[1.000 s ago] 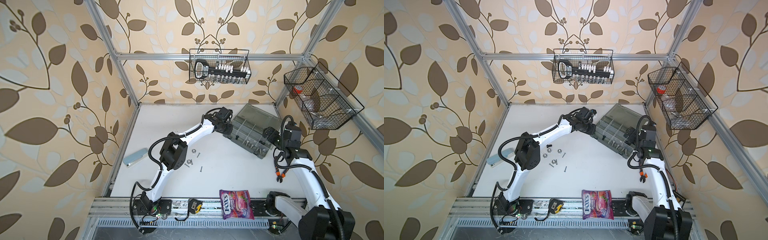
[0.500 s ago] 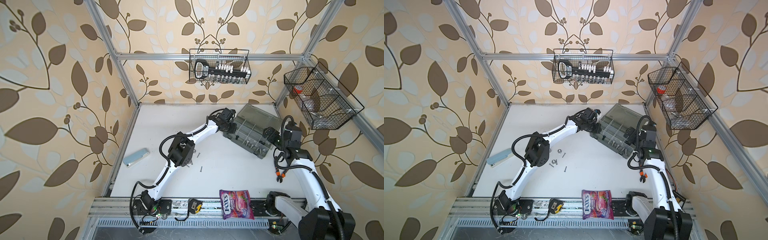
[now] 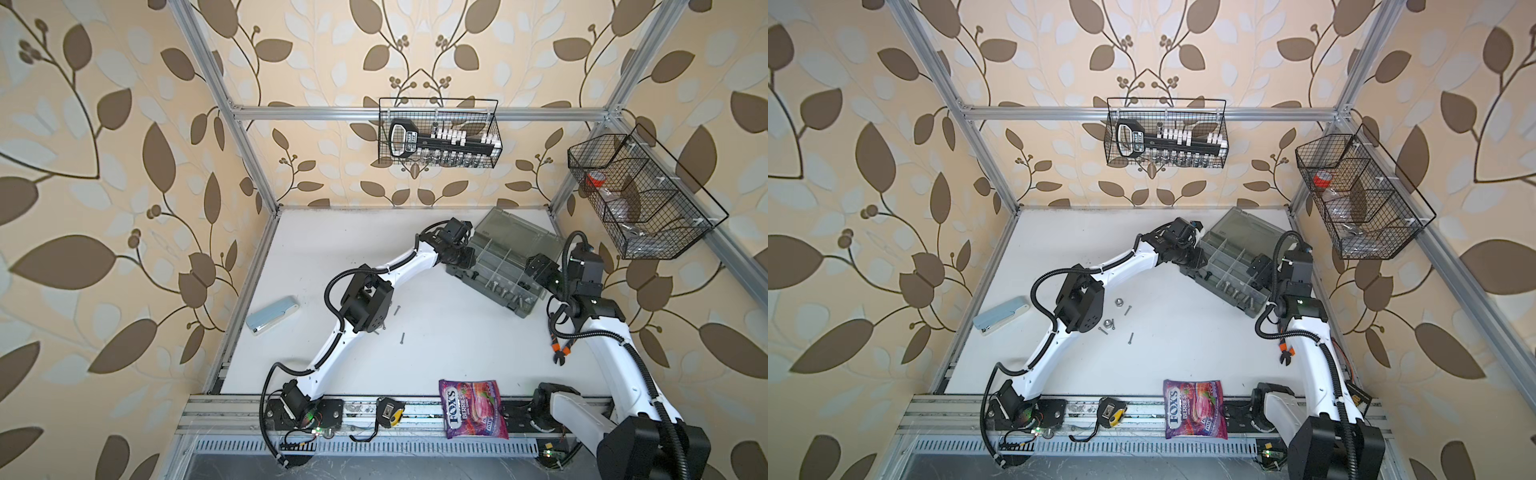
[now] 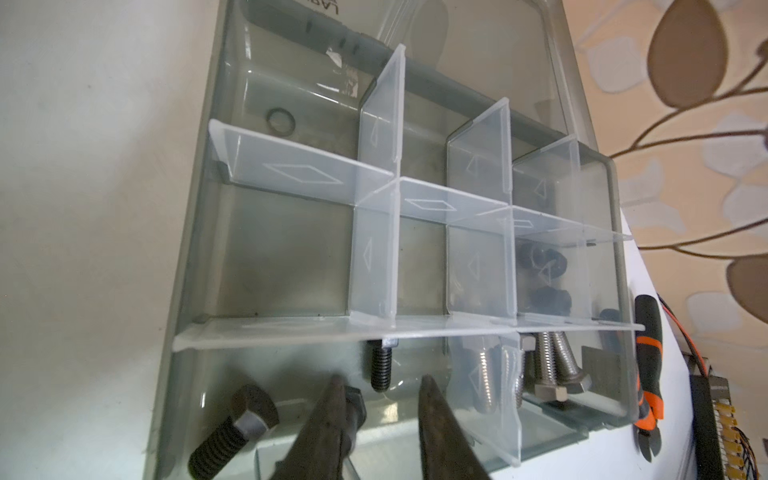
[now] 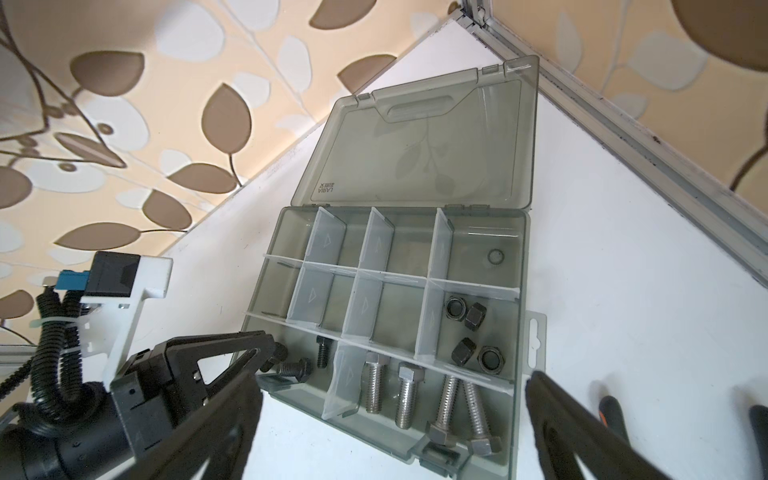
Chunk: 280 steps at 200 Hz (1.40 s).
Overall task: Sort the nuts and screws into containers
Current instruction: 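Open the left gripper over the box compartment nearest the robot, then move the left gripper back over the pile of bolts and nuts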
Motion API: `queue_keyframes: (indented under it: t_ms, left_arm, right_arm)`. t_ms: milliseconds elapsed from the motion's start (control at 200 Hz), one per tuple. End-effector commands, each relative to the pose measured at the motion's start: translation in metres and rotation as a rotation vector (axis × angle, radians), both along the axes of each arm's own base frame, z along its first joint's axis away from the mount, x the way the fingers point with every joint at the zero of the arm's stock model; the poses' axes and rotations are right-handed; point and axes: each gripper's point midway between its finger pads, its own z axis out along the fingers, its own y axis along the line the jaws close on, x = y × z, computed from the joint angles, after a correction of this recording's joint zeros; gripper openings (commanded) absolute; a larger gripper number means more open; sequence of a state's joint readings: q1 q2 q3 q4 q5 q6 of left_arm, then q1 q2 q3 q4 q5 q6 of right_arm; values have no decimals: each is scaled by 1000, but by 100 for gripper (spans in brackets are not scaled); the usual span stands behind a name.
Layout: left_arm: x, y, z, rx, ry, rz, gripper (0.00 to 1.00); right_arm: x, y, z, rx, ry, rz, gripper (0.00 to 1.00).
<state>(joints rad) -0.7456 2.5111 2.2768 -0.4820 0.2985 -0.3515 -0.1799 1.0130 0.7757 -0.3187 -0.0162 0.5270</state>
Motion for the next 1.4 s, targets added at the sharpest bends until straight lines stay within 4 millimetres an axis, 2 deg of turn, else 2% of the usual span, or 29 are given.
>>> queue_keyframes:
  t_ms: [0, 110, 215, 315, 340, 470, 580, 685, 745, 860, 1045, 1190, 1395]
  left_arm:
    - [2, 3, 58, -56, -83, 16, 32]
    - [1, 13, 85, -55, -130, 40, 36]
    - [2, 34, 109, -36, -174, 84, 40]
    - [3, 65, 129, -26, -202, 150, 47]
    - [2, 76, 121, -6, -189, 170, 49]
    - [4, 131, 125, 36, -185, 292, 63]
    - [1, 189, 115, 108, -147, 409, 69]
    - [-11, 244, 93, 204, -91, 489, 70]
    - [-21, 267, 82, 269, -72, 484, 71]
    - [-45, 296, 59, 475, -62, 351, 76]
    - [-72, 328, 24, 717, -8, 218, 74]
    - [-76, 333, 3, 789, 41, 159, 67]
    - [-77, 339, -18, 877, 62, 61, 66]
  right_arm:
    - [0, 2, 5, 3, -9, 14, 99]
    - [0, 2, 5, 0, -8, 15, 100]
    - [1, 3, 5, 3, -11, 22, 100]
    - [3, 4, 4, 6, -9, 30, 100]
    - [3, 4, 4, 7, -8, 30, 100]
    - [5, 6, 3, 15, -9, 39, 100]
    - [6, 6, 2, 14, -9, 42, 100]
    - [6, 6, 1, 11, -3, 44, 100]
    - [6, 6, 0, 11, -1, 43, 100]
    - [7, 6, 0, 16, -3, 45, 100]
    - [10, 7, 0, 25, -7, 51, 100]
    - [11, 8, 1, 27, -9, 54, 99]
    - [6, 4, 3, 2, -4, 39, 100]
